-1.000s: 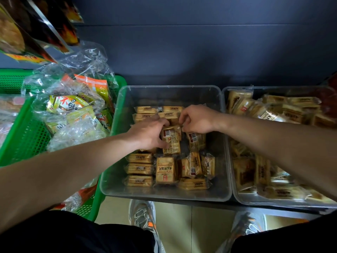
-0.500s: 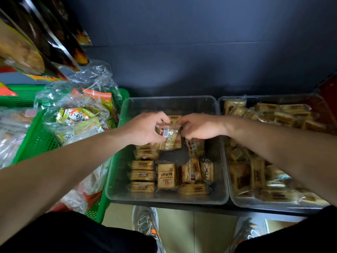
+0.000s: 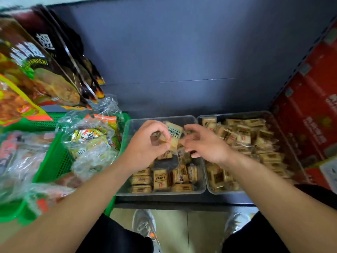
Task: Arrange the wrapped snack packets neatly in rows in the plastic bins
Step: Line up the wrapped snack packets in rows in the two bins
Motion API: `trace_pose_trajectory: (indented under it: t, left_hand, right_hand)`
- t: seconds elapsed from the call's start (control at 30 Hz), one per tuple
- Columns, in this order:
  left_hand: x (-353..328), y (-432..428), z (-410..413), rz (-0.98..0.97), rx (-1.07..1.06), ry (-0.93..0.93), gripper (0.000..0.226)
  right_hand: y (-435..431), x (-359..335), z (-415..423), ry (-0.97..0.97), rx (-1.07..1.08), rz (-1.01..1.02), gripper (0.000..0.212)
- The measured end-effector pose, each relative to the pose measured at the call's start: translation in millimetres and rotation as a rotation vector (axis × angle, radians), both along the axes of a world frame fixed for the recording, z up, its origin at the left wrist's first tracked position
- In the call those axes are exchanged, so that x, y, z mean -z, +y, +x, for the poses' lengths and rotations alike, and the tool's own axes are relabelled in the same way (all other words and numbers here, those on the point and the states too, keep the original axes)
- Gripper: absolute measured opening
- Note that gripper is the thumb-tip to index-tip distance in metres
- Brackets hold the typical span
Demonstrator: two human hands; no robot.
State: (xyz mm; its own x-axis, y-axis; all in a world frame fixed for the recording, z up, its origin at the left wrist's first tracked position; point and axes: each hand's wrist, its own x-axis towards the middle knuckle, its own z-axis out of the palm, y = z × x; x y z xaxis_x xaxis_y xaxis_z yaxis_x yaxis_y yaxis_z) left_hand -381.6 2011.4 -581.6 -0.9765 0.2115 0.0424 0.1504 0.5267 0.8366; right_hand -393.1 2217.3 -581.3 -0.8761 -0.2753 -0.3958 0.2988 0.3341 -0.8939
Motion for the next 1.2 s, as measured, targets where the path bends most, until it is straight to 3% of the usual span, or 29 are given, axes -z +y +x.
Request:
trace_pose_trajectory:
  t: [0.1,0.27,0.43,0.53,0.7,0.9,1.0,1.2]
  left_hand:
    - [-3.3,12.1,12.6,0.035,-0.025,-0.043,0.048]
    - [-7.8,24.2,13.4,0.052,-0.004,-0.092,0.061]
    - [-7.5,40.5,11.8,0.21,0.008,-0.224,0.05]
    - [-6.0,55.2,2.1,0.274,-0.059,-0.225,0.052]
    - [-3.8,94.2,-16.9,0.27,-0.023,-0.284,0.064]
    - [29.1,144.4,-22.2,0.105,0.12,-0.43,0.056]
    - [44.9,169.4,-18.2,-0.043,0.175,-0.425,0.044]
    - [79.4,223.5,-1.4,-0.044,0.165,-0.474,0.04]
  right_hand:
    - [10.6,-6.3,6.8,0.003,0.05,-0.104,0.062]
    - [23.6,-9.1,1.2,0.028,0.026,-0.075,0.054]
    - [31.7,-11.1,-6.7,0.083,0.071,-0.099,0.039]
    - [50.9,-18.5,-12.4,0.09,0.077,-0.181,0.04]
    - [123.9,-29.6,-11.9,0.168,0.047,0.134,0.03]
    - [212.5,-9.1,18.8,-0.09,0.067,0.423,0.022]
    - [240.1,7.2,30.1,-0.195,0.032,0.473,0.019]
    - [243.4,26.6,16.2,-0.151,0.035,0.458,0.02]
